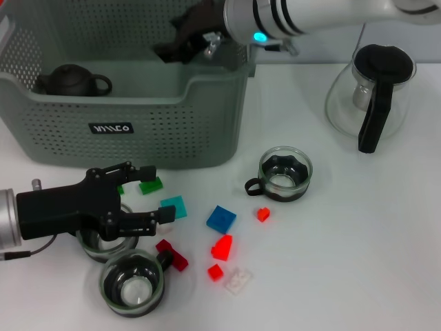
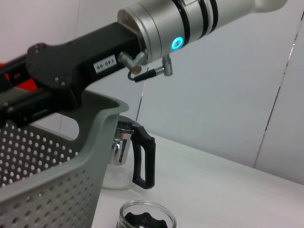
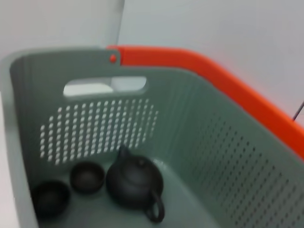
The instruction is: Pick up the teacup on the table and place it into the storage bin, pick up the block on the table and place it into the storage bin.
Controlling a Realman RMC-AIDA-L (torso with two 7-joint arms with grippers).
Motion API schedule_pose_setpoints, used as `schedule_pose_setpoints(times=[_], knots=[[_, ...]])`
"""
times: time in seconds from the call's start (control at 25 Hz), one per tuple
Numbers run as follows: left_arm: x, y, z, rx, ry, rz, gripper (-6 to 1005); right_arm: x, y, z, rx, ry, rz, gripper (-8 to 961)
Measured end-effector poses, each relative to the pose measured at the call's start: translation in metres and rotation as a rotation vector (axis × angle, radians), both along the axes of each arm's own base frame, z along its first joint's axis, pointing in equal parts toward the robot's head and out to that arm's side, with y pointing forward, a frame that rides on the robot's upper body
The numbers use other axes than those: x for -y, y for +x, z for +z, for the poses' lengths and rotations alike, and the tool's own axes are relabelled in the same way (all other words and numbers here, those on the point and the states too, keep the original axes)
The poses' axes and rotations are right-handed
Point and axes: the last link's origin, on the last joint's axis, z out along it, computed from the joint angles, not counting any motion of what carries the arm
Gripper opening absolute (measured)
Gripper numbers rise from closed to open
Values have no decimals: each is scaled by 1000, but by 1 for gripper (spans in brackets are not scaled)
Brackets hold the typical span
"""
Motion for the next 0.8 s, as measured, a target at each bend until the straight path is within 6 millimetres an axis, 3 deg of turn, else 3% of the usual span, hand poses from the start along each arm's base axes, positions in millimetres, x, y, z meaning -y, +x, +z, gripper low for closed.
schedule_pose_setpoints(times=[0.2,0.32,0.4,0.6,0.8], knots=[[0,0,1,2,-3,-5,849,-1,-17,26,-117,65,60,496],[0,0,2,1,-2,-6,849,9,-26,49,-222,43,90,655],[0,0,2,-1,-1,-8,848,19,-27,66,-274,-10,108,655],[-2,1,3,-4,1,-12,847,52,-3,103,-267,-167,134,654],[-3,2,4,-5,2,-15,846,79,37,121,-23,-284,125,653]])
